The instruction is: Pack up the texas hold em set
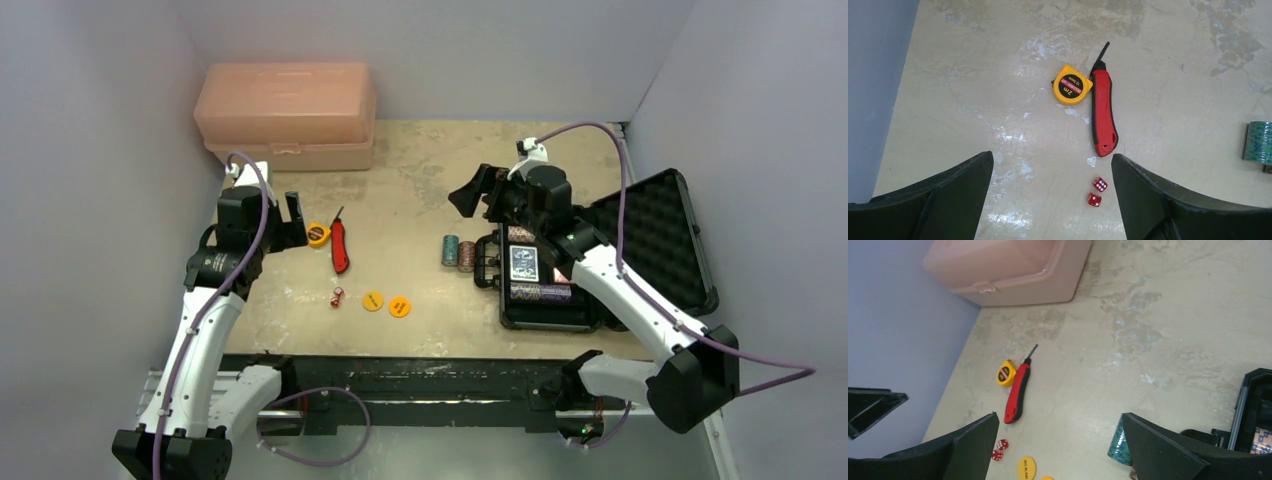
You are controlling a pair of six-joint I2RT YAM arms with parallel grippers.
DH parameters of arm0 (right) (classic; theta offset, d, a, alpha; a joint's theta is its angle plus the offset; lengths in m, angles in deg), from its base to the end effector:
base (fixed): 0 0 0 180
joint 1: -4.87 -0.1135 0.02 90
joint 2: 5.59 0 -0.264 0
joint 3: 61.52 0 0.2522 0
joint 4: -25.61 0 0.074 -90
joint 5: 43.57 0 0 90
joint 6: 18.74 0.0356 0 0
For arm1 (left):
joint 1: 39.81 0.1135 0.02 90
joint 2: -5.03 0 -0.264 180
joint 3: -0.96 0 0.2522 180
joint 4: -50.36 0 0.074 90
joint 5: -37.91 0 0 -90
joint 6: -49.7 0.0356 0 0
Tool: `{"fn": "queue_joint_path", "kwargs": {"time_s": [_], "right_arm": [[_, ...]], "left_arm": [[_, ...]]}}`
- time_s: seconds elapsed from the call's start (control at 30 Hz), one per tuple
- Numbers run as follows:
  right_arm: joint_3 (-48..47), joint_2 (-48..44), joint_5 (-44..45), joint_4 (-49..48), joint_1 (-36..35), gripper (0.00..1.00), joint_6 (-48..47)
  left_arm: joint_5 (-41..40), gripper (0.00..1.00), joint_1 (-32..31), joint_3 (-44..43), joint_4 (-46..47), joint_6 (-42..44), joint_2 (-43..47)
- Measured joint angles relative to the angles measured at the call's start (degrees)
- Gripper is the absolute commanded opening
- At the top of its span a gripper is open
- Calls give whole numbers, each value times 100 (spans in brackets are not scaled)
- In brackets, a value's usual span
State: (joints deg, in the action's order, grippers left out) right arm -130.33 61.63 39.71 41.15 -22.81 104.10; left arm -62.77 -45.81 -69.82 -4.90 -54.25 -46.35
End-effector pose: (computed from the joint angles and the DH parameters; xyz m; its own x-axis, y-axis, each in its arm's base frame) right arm 0.2425 0.1319 0.3375 -0.4841 0.3542 -0.8001 -0.3563 0.7553 0.5500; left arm 0.1811 -0.0124 0.3397 -0.5542 -0.1800 -0.8127 -0.1857 0.9785 -0.0900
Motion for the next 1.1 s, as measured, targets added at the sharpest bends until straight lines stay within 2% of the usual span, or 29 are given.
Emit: {"fn": "queue_joint_path", "kwargs": {"time_s": [0.2, 0.43, 0.67, 1.1], "right_arm": [[-542, 581, 382, 800, -17, 99, -2], [-1163, 1106, 417, 1753, -20, 99, 17], [-1274, 1307, 431, 2310, -92, 97, 195], [-1646, 1792, 522, 3036, -181, 85, 424]], "left_arm": [[238, 86, 0, -22, -33, -52, -7], [485, 85, 0, -63, -131, -192, 160], [632, 84, 0, -63, -144, -286, 409], [903, 77, 0, -63, -144, -363, 358]]}}
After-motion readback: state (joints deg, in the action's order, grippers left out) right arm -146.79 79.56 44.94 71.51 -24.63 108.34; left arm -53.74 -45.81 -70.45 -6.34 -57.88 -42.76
